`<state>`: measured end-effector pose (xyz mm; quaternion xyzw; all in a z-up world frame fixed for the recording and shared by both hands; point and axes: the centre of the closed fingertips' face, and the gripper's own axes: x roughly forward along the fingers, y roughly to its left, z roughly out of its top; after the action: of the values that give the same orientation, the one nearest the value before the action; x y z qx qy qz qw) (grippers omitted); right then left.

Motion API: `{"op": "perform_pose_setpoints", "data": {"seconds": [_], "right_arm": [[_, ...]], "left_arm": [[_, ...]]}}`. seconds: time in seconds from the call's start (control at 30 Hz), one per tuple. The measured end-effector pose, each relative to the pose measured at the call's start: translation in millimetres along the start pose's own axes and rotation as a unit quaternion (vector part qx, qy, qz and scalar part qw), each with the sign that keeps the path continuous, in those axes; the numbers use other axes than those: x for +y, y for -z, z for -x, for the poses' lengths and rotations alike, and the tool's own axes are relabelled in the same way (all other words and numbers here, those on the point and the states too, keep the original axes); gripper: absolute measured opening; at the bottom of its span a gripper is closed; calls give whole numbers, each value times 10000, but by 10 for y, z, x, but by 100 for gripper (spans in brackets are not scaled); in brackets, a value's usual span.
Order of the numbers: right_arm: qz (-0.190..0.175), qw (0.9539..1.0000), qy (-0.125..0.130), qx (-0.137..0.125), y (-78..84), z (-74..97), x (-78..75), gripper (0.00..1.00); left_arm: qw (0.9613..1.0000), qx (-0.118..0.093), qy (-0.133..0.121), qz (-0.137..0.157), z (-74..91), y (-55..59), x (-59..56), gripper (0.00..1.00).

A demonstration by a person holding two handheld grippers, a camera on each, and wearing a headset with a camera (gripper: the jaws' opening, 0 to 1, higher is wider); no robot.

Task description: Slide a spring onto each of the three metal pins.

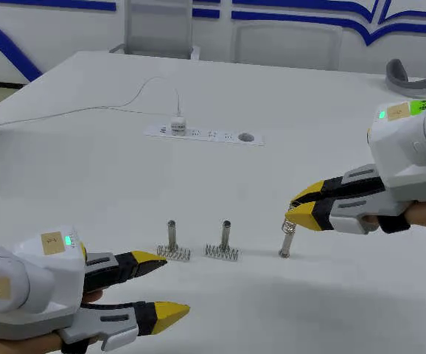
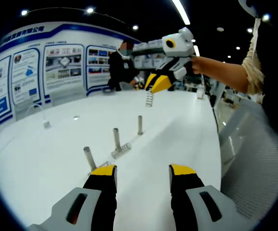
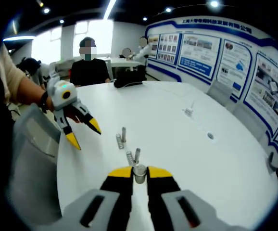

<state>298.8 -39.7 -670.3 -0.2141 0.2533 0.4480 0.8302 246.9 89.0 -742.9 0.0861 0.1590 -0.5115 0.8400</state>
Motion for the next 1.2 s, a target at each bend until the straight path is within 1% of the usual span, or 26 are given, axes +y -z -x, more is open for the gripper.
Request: {"op": "perform_pose_setpoints", "data": {"seconds": [0.1,0.4,0.5,0.77,1.2], "right_arm": [[-27,9999,132,60,41,-21,-75,12],[-299,9984,458,141,132,-79,-277,12],[-413,9978,491,159,176,-112,-316,12],[-596,9968,497,214,283,-200,-348,12],[-730,9957,528,214,351,-275,-381,12]], "left_arm": [[10000,-12,-23,16,5,-4,8,44],[10000,-10,-36,46,15,11,3,44],[10000,-17,-45,47,21,8,4,44],[9999,-17,-67,78,40,18,5,44],[9999,-2,-84,109,40,43,16,43]]}}
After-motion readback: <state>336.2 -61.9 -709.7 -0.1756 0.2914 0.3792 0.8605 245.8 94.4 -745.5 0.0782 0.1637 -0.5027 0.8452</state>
